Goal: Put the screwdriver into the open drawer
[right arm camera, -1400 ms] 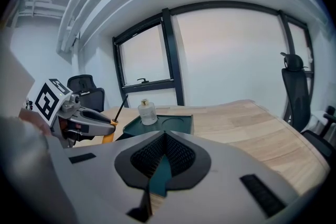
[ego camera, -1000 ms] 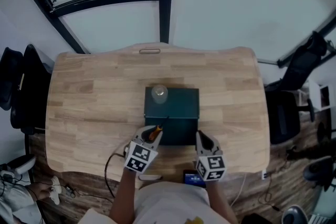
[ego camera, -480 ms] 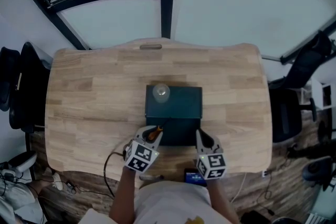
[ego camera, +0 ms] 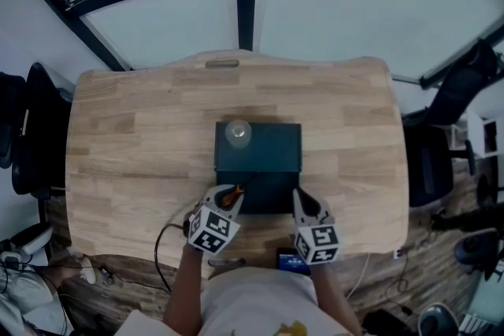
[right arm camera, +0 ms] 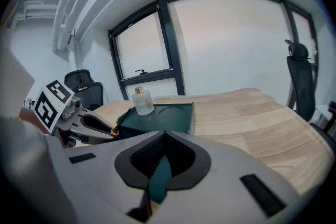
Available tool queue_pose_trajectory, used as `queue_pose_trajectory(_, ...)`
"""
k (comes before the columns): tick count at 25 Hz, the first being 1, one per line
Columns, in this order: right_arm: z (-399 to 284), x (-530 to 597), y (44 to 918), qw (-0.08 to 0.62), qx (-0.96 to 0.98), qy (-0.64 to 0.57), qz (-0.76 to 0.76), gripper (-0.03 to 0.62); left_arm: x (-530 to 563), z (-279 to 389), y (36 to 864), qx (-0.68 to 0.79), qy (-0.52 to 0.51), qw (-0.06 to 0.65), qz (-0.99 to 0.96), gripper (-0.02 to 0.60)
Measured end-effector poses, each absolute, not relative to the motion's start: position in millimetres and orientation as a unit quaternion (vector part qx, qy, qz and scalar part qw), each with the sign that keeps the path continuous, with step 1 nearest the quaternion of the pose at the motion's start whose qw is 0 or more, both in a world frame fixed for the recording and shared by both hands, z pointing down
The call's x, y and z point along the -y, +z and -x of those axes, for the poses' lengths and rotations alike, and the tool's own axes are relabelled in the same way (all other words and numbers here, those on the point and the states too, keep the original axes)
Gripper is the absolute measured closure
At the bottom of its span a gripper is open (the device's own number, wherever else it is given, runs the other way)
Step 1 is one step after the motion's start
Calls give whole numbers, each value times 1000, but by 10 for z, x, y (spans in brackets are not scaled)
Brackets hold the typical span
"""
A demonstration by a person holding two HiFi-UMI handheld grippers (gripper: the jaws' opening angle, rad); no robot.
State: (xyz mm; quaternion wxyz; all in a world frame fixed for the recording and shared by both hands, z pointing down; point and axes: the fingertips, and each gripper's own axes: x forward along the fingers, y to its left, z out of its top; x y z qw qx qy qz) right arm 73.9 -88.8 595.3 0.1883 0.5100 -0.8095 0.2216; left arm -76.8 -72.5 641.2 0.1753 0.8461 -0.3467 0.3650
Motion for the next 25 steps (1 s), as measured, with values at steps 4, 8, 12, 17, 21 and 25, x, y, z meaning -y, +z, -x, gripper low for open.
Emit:
queue_pose_trajectory(4,-775,870,5942,188,808,223,-512,595,690,735,6473,335,383,168,-844,506)
queue_pose_trajectory(8,-846,849,5978,184,802,226,-521,595,672,703,6524,324,398,164,-842,506)
queue_pose_trajectory(12,-859,832,5989,178,799,233,-524,595,654,702,6570,317,411,163,-839,506)
queue_pose_trajectory(17,-882,828,5968,176,797,236,-527,595,641,715,6630,310,427,165,-833,506)
queue_pose_trajectory(21,-905,815,5991,173,795,244,-528,595,629,717,6676,302,439,162,-831,506)
queue_pose_trajectory(25,-921,794,6010,170,791,249,-531,595,610,711,6727,292,452,164,-827,506)
